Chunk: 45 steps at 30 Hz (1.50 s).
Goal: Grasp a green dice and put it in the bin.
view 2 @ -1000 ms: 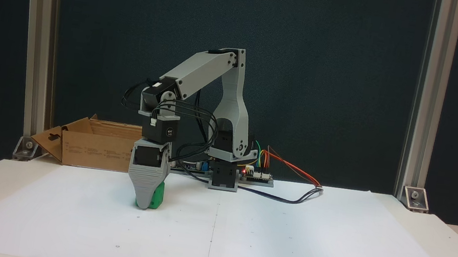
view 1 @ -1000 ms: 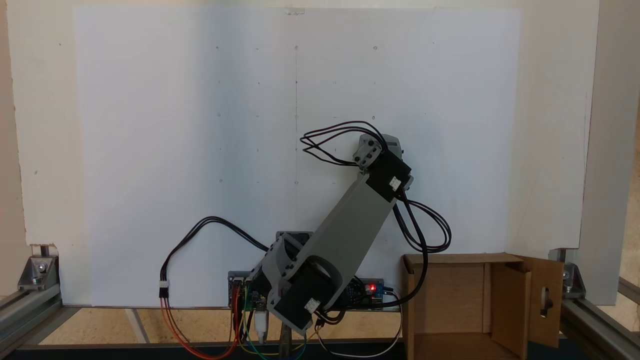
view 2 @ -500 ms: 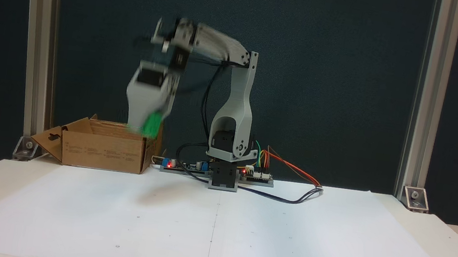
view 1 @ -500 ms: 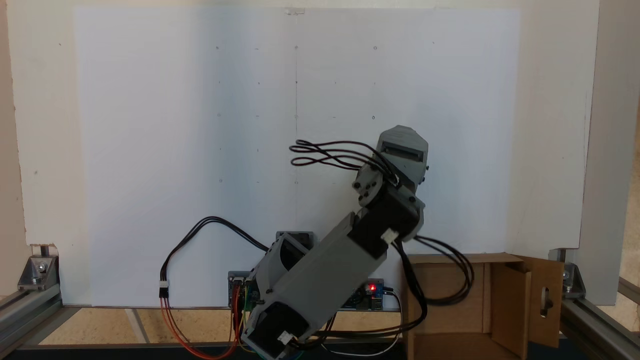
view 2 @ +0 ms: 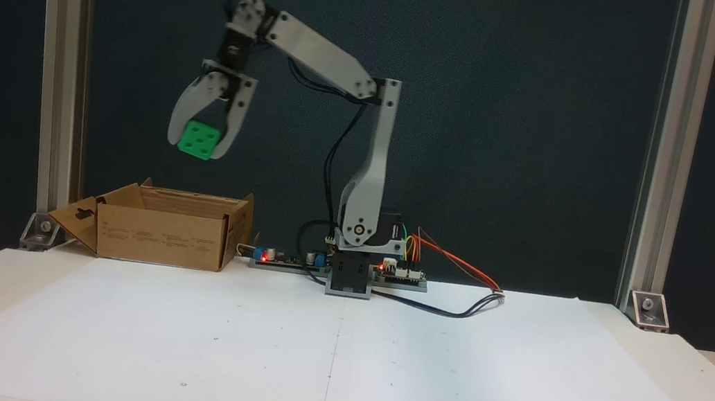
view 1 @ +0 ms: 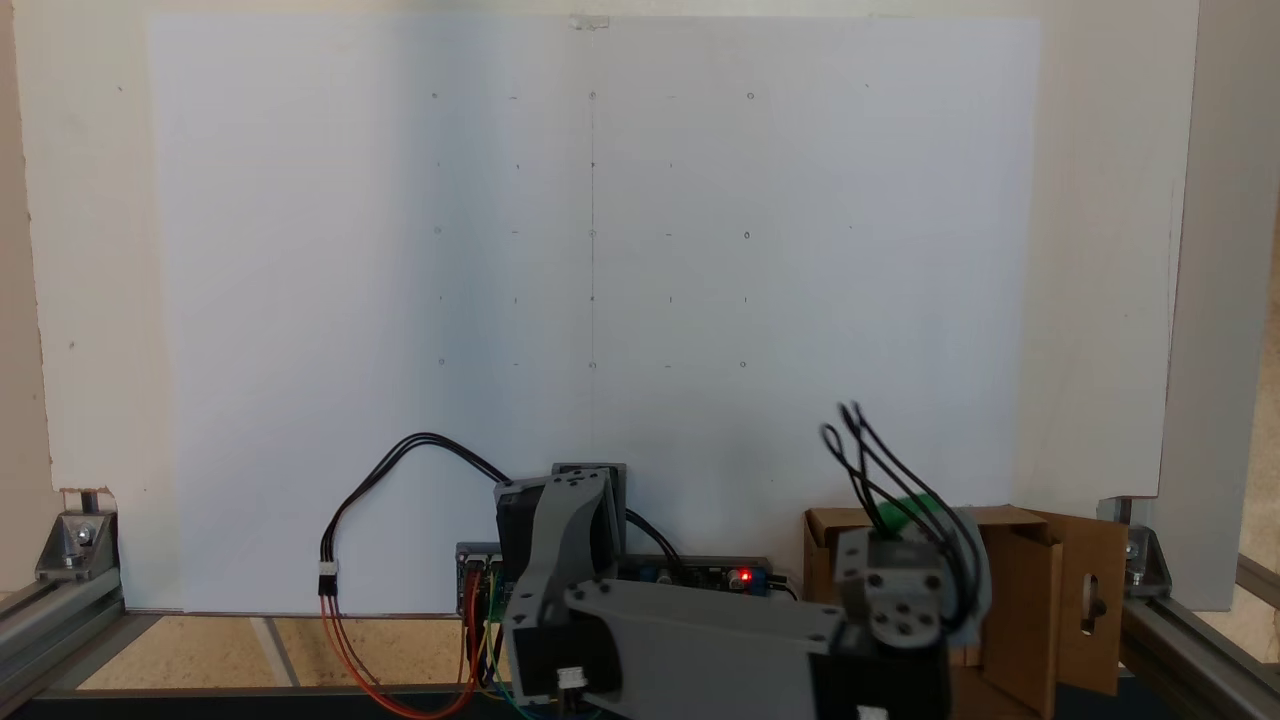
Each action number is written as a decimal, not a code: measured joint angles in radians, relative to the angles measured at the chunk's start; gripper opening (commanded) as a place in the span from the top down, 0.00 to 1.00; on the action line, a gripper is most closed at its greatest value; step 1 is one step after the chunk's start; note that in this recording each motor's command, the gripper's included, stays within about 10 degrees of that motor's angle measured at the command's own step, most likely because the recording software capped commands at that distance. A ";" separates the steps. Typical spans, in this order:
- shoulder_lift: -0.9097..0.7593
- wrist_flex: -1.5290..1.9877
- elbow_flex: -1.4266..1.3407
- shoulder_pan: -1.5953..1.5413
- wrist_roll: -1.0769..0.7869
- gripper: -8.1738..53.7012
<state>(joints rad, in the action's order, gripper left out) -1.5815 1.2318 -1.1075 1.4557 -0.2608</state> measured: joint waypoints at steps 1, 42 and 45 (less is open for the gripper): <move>0.034 0.000 0.015 0.052 0.000 0.68; -0.069 -0.400 0.021 -0.495 0.218 0.15; -0.112 -0.400 -0.029 -0.712 0.225 0.15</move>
<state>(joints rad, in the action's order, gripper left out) -1.6935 0.8314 -1.1367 0.7440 -0.0353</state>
